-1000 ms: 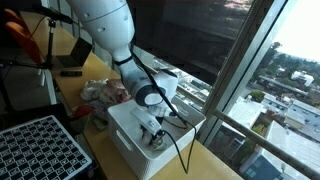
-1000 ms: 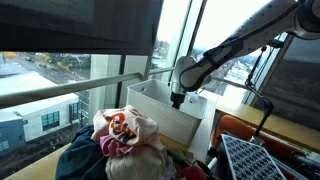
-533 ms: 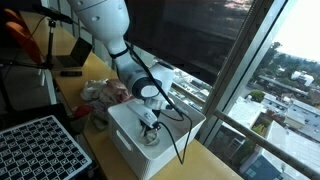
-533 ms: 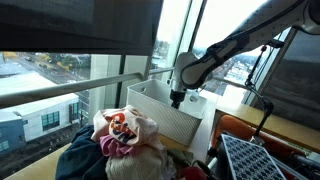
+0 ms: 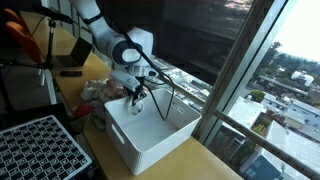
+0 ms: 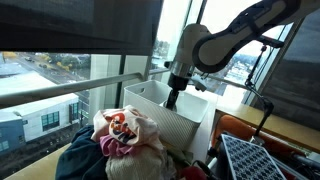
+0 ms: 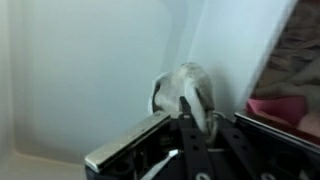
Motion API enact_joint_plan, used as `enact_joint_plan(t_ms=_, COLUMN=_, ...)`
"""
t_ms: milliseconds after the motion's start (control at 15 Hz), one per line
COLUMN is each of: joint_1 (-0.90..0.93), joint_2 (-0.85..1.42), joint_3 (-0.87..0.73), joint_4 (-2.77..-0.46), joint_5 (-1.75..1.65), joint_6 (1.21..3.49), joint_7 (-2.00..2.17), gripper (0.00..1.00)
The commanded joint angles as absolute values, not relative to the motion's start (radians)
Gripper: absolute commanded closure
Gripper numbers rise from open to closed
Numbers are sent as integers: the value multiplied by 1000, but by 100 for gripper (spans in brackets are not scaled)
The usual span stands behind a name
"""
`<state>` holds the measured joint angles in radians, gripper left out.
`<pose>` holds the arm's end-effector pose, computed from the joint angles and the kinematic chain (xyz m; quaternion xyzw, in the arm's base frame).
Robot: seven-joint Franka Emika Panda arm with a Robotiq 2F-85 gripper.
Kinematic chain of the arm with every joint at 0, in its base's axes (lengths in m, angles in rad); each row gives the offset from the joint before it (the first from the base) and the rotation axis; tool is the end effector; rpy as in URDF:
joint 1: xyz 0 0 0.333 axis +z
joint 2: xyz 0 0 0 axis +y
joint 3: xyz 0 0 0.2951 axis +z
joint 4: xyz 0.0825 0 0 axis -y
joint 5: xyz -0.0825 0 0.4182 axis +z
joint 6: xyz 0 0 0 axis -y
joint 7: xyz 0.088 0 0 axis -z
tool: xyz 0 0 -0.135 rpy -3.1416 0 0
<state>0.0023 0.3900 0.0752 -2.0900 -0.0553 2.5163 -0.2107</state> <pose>0.6017 0.0477 0.1642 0.9865 0.1624 0.0187 0.0036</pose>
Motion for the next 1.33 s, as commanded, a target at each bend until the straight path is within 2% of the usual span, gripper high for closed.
enact_joint_plan(t_ms=0, joint_1=74, joint_2=243, joint_3=115, joint_4=-2210, joint_5=-56, joint_6=2547, joint_7=-145, gripper=98)
enact_joint_plan(t_ms=467, joint_1=178, joint_2=122, joint_3=167, joint_4=-2267, joint_5=-67, joint_6=2562, joint_7=-82, gripper=98)
enact_joint_plan(t_ms=1000, joint_1=188, joint_2=122, joint_3=181, joint_4=-2314, joint_5=-56, joint_6=2578, joint_7=-94, gripper=98)
enact_joint_plan(t_ms=1067, joint_1=188, joint_2=124, joint_3=180, joint_4=-2323, joint_5=-60, joint_6=2578, joint_7=-92, gripper=78)
enact_joint_plan(t_ms=1133, joint_1=188, joint_2=125, joint_3=178, joint_4=-2332, joint_5=-63, joint_6=2578, joint_7=-90, gripper=68)
enact_joint_plan(t_ms=1267, joint_1=183, joint_2=123, joint_3=175, joint_4=-2345, joint_5=-60, joint_6=2573, joint_7=-96, gripper=54)
